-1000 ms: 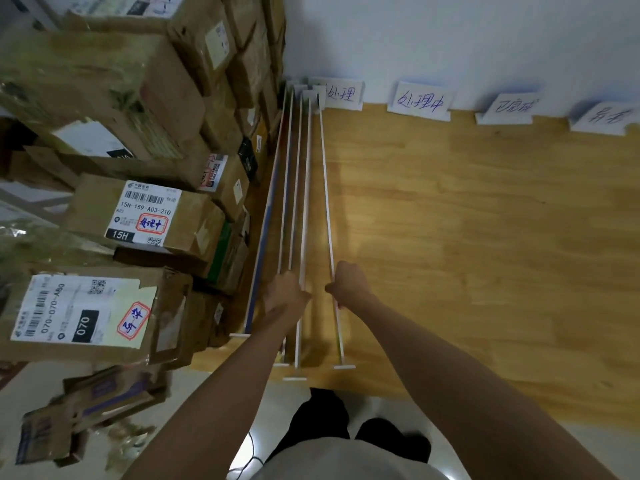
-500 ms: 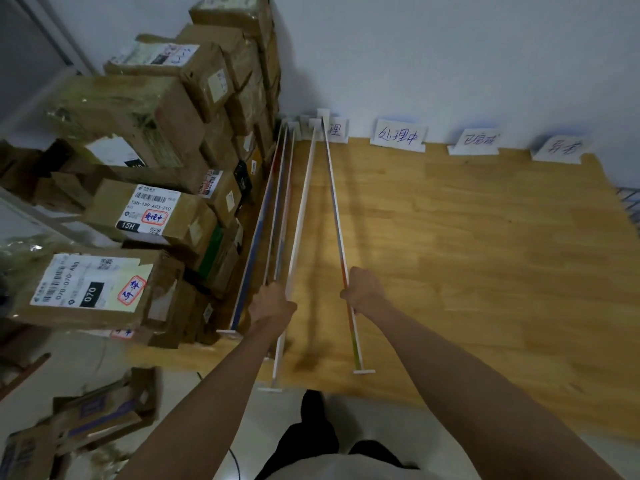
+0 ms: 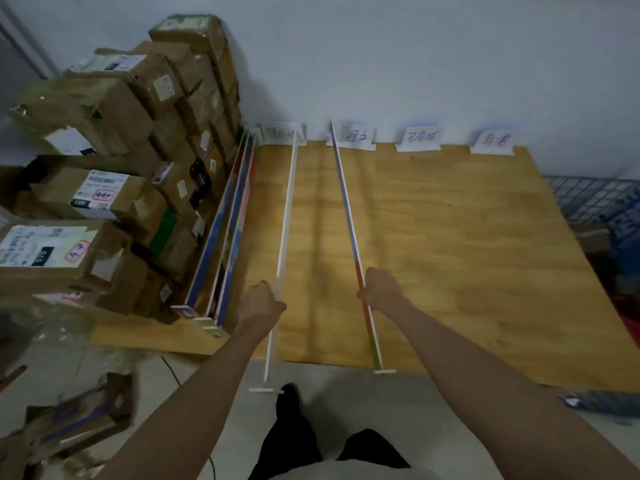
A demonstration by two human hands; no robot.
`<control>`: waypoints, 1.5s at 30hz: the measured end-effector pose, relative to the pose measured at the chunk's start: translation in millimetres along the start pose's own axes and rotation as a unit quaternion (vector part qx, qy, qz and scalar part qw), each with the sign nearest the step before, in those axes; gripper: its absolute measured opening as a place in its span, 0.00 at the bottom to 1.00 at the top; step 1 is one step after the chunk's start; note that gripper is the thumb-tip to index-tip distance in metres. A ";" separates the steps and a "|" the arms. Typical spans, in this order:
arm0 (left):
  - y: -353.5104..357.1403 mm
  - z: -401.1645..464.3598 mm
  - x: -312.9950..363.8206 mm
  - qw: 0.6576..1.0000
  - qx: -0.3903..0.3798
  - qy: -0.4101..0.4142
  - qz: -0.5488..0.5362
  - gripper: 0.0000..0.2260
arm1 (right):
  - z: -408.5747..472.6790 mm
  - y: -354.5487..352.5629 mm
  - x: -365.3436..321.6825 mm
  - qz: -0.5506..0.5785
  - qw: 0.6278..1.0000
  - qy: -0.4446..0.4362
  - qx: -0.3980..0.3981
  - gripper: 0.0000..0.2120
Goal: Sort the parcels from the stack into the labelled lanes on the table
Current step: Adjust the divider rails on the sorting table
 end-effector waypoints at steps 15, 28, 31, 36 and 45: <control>63.4 -87.5 178.2 0.995 -0.018 0.101 0.005 0.12 | -68.4 -96.3 220.7 0.022 0.993 0.092 0.072 0.13; 73.5 -57.1 319.8 0.984 -0.036 0.176 0.005 0.11 | -37.0 -191.2 319.6 0.025 0.978 0.165 0.125 0.08; 80.5 -53.8 342.5 0.983 -0.040 0.182 0.001 0.11 | -30.1 -211.3 339.7 0.021 0.977 0.170 0.126 0.08; 90.9 -46.6 377.5 0.985 -0.035 0.170 0.013 0.11 | -11.3 -235.2 376.8 0.033 0.976 0.180 0.118 0.08; 133.7 -43.8 444.7 0.992 -0.039 0.117 0.009 0.12 | 42.8 -266.2 445.8 0.021 0.981 0.170 0.086 0.09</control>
Point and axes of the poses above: each hand's wrist, its own z-axis towards the middle knuckle, its own y-axis out of the palm, x = y × z, the point moved 8 cm from there along z, towards the middle knuckle, and after that the axes turned 8 degrees about z, right-handed, at the moved point
